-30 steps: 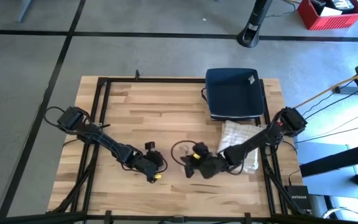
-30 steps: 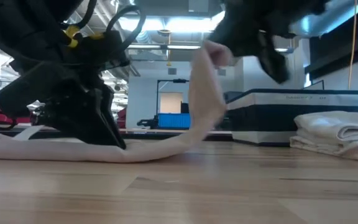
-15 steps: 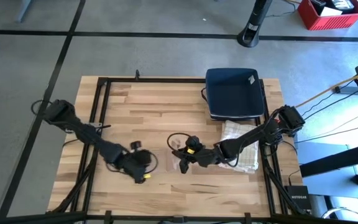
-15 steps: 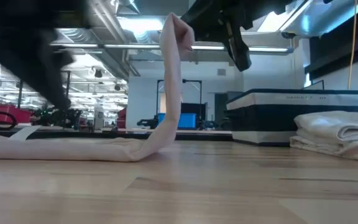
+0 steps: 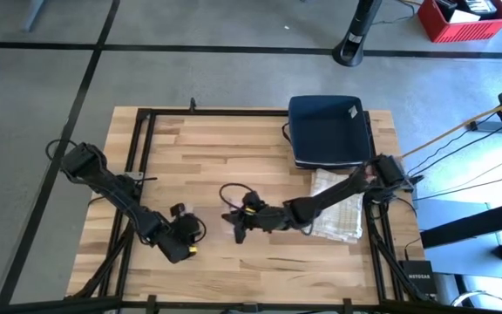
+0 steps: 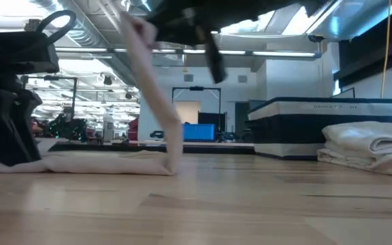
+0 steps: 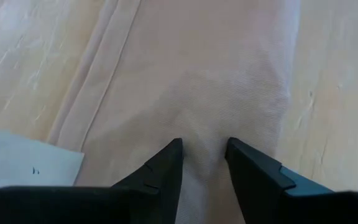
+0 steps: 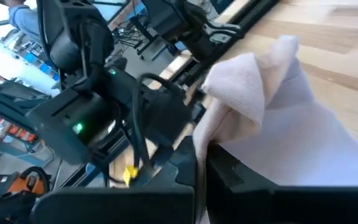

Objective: Fold towel
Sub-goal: Fold the light brown towel

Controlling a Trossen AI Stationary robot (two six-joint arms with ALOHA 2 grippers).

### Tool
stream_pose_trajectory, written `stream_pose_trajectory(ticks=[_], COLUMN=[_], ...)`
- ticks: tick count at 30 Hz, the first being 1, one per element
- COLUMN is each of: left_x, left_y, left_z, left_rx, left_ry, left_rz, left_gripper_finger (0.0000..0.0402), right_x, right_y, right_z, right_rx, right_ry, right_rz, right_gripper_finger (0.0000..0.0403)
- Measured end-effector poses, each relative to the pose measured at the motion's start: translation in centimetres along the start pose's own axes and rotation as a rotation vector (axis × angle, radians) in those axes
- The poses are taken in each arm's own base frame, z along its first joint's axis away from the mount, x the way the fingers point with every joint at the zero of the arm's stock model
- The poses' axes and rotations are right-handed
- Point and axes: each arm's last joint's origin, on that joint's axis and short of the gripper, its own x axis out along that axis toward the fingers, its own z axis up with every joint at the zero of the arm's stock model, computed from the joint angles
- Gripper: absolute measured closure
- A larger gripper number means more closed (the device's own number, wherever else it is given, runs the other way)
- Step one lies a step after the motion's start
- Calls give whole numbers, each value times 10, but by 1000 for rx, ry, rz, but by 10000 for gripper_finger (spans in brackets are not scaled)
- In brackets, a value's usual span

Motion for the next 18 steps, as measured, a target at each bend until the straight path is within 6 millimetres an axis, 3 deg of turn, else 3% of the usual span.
stream_pose_trajectory(ticks=[10, 18], left_x=[0, -9], left_y=[-3, -3], left_z=[1, 6], left_rx=[35, 35], left_ry=[-29, 8], left_rz=[-27, -53], left_gripper_finger=[279, 279], right_x=[63, 80], right_y=[0, -5], right_z=[-3, -12], right_rx=[8, 5], right_ry=[-22, 30], right_rz=[5, 0], right_gripper_finger=[392, 391])
